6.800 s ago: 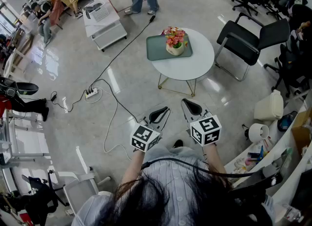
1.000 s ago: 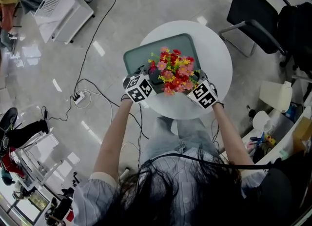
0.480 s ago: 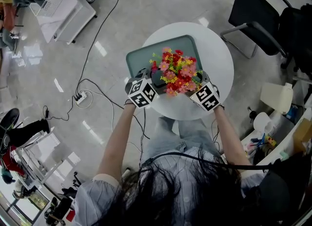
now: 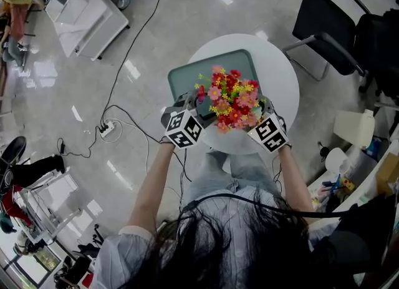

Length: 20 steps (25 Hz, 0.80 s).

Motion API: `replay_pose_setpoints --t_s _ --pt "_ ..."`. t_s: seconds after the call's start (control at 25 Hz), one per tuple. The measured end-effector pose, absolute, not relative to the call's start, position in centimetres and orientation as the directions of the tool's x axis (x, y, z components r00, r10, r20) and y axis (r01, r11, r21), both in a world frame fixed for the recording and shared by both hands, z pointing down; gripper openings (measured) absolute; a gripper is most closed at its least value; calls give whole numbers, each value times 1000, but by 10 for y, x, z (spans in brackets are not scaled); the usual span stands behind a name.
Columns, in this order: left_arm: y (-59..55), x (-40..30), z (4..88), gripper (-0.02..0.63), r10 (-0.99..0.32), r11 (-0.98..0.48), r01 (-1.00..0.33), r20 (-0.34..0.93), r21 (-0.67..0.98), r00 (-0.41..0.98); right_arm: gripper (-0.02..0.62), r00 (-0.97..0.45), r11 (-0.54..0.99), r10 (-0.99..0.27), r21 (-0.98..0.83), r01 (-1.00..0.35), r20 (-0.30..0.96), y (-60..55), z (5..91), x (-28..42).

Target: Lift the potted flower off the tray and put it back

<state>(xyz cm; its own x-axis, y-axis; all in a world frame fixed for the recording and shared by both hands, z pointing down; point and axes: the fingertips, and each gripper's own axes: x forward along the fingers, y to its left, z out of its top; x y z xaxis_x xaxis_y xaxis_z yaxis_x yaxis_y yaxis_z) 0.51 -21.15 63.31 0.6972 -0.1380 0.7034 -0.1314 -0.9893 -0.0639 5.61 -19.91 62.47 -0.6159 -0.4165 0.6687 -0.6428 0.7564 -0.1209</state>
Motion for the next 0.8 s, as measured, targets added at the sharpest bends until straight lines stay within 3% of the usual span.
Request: replay_pose_setpoints --t_s 0.8 --pt "-139 -34 568 301 -200 -980 -128 694 -154 692 390 -586 741 -491 -46 -670 645 -125 559 17"
